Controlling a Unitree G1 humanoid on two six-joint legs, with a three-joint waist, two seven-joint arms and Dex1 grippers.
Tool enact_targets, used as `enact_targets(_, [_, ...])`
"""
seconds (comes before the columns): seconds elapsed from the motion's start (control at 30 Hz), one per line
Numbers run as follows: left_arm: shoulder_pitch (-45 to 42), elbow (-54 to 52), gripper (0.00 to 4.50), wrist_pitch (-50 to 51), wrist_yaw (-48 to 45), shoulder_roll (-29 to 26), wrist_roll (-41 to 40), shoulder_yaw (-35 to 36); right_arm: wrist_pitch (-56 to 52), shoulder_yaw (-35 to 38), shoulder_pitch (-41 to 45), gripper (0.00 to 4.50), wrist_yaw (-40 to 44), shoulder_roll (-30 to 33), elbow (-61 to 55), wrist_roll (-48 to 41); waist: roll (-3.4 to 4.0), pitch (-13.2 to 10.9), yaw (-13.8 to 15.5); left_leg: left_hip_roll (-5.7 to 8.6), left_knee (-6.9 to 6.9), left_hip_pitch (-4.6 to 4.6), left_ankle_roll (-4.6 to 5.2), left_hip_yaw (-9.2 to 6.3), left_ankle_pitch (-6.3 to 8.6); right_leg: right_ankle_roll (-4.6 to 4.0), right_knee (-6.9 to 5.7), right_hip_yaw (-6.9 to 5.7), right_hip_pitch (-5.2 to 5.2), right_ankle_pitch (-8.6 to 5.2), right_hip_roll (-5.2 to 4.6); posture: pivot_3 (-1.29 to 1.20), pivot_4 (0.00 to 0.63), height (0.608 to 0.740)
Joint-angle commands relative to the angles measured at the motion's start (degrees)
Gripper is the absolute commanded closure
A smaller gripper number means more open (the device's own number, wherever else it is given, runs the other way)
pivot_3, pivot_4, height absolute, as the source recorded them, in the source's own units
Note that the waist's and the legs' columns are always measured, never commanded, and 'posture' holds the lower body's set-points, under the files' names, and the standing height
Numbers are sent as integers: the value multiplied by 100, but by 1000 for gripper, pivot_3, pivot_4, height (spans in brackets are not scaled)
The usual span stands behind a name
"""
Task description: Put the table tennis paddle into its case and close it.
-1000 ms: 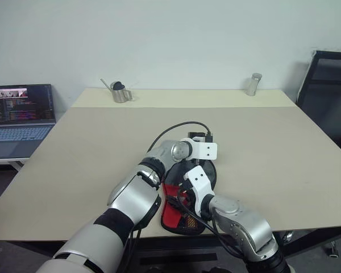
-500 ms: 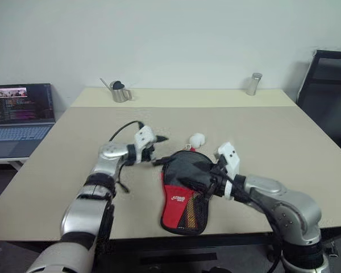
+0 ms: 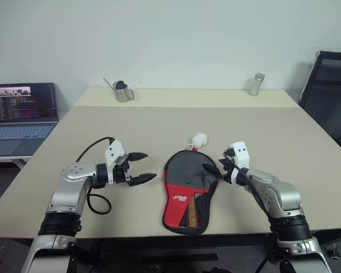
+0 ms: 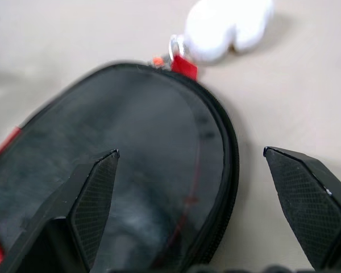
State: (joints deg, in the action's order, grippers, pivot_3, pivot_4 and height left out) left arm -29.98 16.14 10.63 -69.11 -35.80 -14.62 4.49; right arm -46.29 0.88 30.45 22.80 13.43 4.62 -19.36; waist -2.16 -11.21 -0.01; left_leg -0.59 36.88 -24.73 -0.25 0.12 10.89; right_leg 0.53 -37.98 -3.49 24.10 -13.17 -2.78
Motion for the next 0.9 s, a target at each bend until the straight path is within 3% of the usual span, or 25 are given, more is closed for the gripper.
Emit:
enact_targets(0.03, [2,-464,9,217,49,-135,-276,123,291,-10,119,0,112,29,149,59,0,0,-4,0,0,0,0,0,0,0,0,0,0,0,1,0,150,740])
enact_targets(0.07, [-3,-556,9,309,32,-159,-336,117,301,1,109,0,130,22,216,59,0,0,-7,0,0,0,0,1,0,0,0,0,0,0,3,0,150,740])
enact_targets(0.17, [-31,-761,0,492,26,-213,-454,105,285,35,82,601,169,-9,339,9,0,0,-9,-2,1,2,0,1,0,0,0,2,-2,0,5,0,150,740])
enact_targets(0.4, [-88,-1027,0,651,47,-274,-555,70,176,60,189,3002,370,-129,568,-164,1,0,-16,-8,0,5,0,1,0,0,0,9,-2,0,18,0,150,740])
enact_targets(0.57, [6,-1243,0,739,53,-308,-613,32,223,-224,459,4475,717,-141,831,-41,1,0,-57,-13,-2,10,0,7,0,-2,-1,21,-1,1,19,0,150,740])
enact_targets(0.9, [141,-1418,0,801,95,-332,-636,-29,598,-677,1150,4475,1461,-242,1538,218,1,0,-198,-38,-20,37,0,43,1,-16,-2,76,2,9,56,0,150,740])
